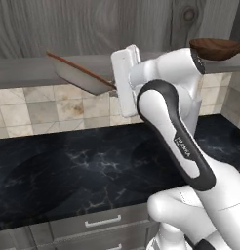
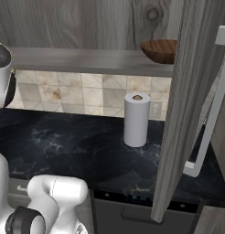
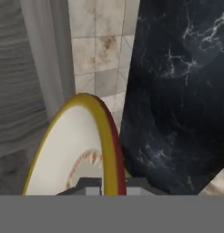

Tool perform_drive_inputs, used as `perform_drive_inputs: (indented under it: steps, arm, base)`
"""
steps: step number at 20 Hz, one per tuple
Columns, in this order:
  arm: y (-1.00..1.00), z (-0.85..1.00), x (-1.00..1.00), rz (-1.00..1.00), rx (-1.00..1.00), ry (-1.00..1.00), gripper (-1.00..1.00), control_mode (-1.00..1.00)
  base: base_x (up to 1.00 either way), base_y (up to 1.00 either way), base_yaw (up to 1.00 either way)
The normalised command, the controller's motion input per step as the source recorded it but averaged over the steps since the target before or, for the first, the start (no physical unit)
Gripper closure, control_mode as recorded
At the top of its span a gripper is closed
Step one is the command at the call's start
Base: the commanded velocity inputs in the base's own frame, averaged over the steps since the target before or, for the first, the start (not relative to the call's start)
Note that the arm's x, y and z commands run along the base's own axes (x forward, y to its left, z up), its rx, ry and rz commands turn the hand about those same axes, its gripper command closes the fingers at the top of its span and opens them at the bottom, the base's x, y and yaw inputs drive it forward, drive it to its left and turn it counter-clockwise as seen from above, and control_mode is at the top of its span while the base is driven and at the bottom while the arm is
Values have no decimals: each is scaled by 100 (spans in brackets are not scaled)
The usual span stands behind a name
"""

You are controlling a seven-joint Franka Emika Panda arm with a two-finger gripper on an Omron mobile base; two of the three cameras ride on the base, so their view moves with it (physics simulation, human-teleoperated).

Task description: Move the bowls from the cabinet to the plates on the dining table.

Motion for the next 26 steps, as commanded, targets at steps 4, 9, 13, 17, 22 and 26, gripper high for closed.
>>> perform_drive_inputs:
  steps: [4, 9, 13, 17, 22, 26]
  arm:
    - [-50, -1, -33, -3, -16, 46, 100, -100]
    - [-55, 2, -60, 0, -18, 26, 100, -100]
    - [-39, 13, -98, 6, -24, 0, 100, -100]
    - [-37, 8, -100, 6, -27, -13, 100, -100]
    - [-45, 3, -85, 6, -22, -13, 100, -100]
    - [-40, 18, -27, 5, -4, -4, 100, -100]
  base:
    - [0, 0, 0]
    - [0, 0, 0]
    - [0, 0, 0]
    - [0, 0, 0]
    - [0, 0, 0]
    - [0, 0, 0]
